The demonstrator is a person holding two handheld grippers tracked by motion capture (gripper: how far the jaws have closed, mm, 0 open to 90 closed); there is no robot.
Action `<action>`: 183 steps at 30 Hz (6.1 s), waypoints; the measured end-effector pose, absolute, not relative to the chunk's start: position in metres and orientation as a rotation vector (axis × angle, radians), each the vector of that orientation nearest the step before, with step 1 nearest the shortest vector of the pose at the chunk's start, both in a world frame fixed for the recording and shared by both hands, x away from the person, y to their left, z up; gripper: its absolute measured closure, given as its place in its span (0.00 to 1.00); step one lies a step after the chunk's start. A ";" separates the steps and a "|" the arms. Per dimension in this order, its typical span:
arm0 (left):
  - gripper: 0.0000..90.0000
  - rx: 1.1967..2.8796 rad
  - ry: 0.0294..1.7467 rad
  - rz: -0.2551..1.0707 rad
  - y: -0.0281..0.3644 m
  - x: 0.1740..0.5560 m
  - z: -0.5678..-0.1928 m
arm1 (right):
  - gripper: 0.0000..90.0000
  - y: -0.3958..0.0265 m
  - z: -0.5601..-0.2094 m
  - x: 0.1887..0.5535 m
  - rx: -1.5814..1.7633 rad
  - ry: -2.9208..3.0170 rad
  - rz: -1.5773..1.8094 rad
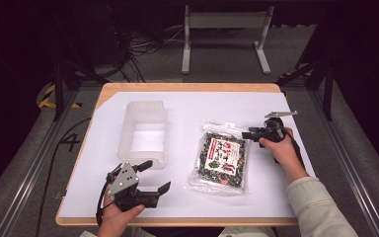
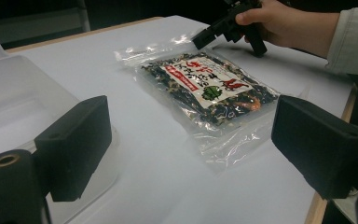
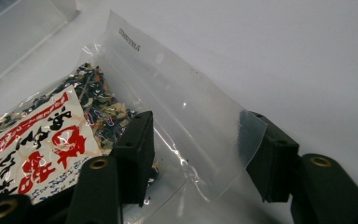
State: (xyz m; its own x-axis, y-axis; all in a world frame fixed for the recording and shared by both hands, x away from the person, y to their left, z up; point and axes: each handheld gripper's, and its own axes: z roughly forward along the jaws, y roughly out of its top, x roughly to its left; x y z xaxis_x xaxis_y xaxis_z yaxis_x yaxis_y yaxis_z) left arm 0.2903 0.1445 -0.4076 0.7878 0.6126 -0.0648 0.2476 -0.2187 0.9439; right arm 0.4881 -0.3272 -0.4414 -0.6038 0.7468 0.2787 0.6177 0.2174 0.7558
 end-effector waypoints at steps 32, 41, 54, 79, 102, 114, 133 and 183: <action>0.22 1.757 0.708 0.423 0.137 0.298 -0.407 | 1.00 -0.326 -0.381 0.460 1.023 2.279 1.326; 0.25 1.759 0.698 0.360 0.131 0.307 -0.401 | 1.00 -0.322 -0.347 0.441 0.919 2.224 1.398; 0.19 1.709 0.700 0.325 0.118 0.325 -0.395 | 1.00 -0.312 -0.301 0.409 0.731 2.165 1.473; 0.14 1.679 0.547 0.301 0.095 0.361 -0.384 | 1.00 -0.288 -0.247 0.363 0.454 2.096 1.527; 0.19 1.596 0.437 0.194 0.088 0.388 -0.380 | 1.00 -0.268 -0.226 0.352 0.344 2.066 1.616; 0.27 1.583 0.357 0.156 0.078 0.398 -0.363 | 1.00 -0.257 -0.227 0.346 0.290 2.075 1.659; 0.79 1.662 0.165 0.116 0.073 0.382 -0.343 | 1.00 -0.257 -0.239 0.349 0.308 2.036 1.710; 0.81 1.752 0.312 0.239 0.127 0.418 -0.261 | 0.47 -0.323 -0.313 0.349 0.710 1.999 1.759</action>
State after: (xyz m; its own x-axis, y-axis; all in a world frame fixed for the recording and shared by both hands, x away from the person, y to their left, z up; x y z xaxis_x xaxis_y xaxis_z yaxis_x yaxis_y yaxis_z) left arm 0.4180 0.1270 -0.2614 0.9415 0.3369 -0.0109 0.0778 -0.1857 0.9795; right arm 0.3494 -0.3225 -0.3131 -0.7987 0.6002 0.0435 0.1196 0.0875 0.9890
